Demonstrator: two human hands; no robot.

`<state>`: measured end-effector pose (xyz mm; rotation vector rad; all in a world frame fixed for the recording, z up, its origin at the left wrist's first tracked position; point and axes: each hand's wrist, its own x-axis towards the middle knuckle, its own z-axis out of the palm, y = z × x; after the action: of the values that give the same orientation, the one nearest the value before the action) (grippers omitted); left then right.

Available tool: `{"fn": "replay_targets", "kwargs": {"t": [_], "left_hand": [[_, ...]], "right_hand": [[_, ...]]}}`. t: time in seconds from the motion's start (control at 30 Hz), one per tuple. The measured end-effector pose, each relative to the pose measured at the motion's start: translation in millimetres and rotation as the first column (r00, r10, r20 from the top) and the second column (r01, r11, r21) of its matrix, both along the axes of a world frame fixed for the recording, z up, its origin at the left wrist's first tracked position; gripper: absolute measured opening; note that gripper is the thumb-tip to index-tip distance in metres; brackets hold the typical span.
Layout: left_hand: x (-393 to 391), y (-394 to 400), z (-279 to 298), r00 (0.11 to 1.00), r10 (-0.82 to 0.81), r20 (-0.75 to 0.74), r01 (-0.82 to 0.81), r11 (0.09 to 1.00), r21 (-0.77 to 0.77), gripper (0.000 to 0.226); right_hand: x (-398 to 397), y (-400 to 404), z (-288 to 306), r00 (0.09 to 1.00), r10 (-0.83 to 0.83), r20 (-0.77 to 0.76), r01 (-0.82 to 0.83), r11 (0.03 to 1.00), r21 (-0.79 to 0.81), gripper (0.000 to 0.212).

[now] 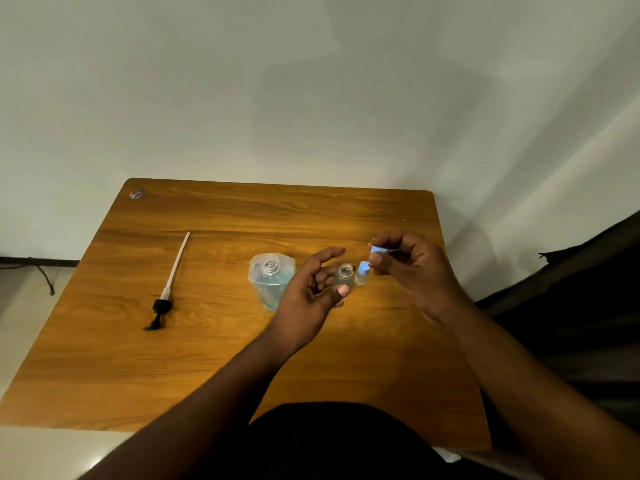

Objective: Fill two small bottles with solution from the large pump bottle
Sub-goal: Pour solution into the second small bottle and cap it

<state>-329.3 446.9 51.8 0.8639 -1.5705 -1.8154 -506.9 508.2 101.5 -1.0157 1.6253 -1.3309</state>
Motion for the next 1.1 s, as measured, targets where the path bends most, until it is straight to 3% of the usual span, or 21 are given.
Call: {"fn": "replay_targets", "kwargs": {"t": [0.13,0.2,0.33,0.43,0.57,0.67,0.73,0.8,0.87,0.9,0.97,1.03,1.1], "left_hand": [[3,0,11,1.0,-0.017,0.003,0.017,0.999,-0.034,0.063],[5,-1,14,1.0,-0.029,0.002,0.03,0.998,-0.063,0.067],[8,-4,18,0.999,-0.053,0.003,0.053,0.992,-0.118,0.079],[9,-8,17,0.997,-0.076,0.023,0.078,0.982,-0.169,0.088],[8,-11,17,0.994,-0.099,0.054,0.108,0.971,-0.215,0.095],[6,-11,16,0.993,-0.099,0.066,0.111,0.968,-0.225,0.096],[6,-11,15,0.995,-0.086,0.059,0.098,0.967,-0.237,0.094],[6,-12,16,0.995,-0.083,0.047,0.091,0.97,-0.224,0.094],[7,-13,18,0.996,-0.084,0.033,0.089,0.974,-0.21,0.095],[7,-13,19,0.996,-0.085,0.03,0.09,0.974,-0.207,0.096],[7,-14,19,0.996,-0.084,0.04,0.091,0.974,-0.209,0.096],[7,-14,18,0.997,-0.07,0.044,0.078,0.974,-0.215,0.096],[9,-16,17,0.998,-0.061,0.034,0.067,0.977,-0.202,0.095]], "right_hand": [[5,-7,18,0.976,0.181,-0.12,-0.191,0.978,-0.084,0.042],[10,-10,26,0.925,0.244,-0.292,-0.273,0.96,-0.061,0.043],[15,-15,38,0.708,0.335,-0.621,-0.404,0.914,0.032,0.04],[17,-19,43,0.558,0.378,-0.738,-0.477,0.875,0.088,0.029],[23,-25,50,0.413,0.43,-0.803,-0.397,0.878,0.267,0.022],[25,-28,53,0.214,0.414,-0.885,-0.161,0.908,0.386,0.056],[22,-27,59,0.203,0.404,-0.892,-0.092,0.915,0.393,0.064],[15,-24,70,0.38,0.45,-0.809,-0.194,0.893,0.406,0.054],[13,-24,79,0.418,0.55,-0.723,-0.34,0.833,0.437,0.051],[16,-25,81,0.383,0.577,-0.722,-0.364,0.812,0.456,0.042],[24,-28,77,0.265,0.553,-0.79,-0.261,0.83,0.493,0.013],[30,-31,76,0.128,0.498,-0.858,-0.089,0.867,0.49,0.046],[26,-33,77,0.127,0.433,-0.892,-0.06,0.901,0.429,0.053]]}}
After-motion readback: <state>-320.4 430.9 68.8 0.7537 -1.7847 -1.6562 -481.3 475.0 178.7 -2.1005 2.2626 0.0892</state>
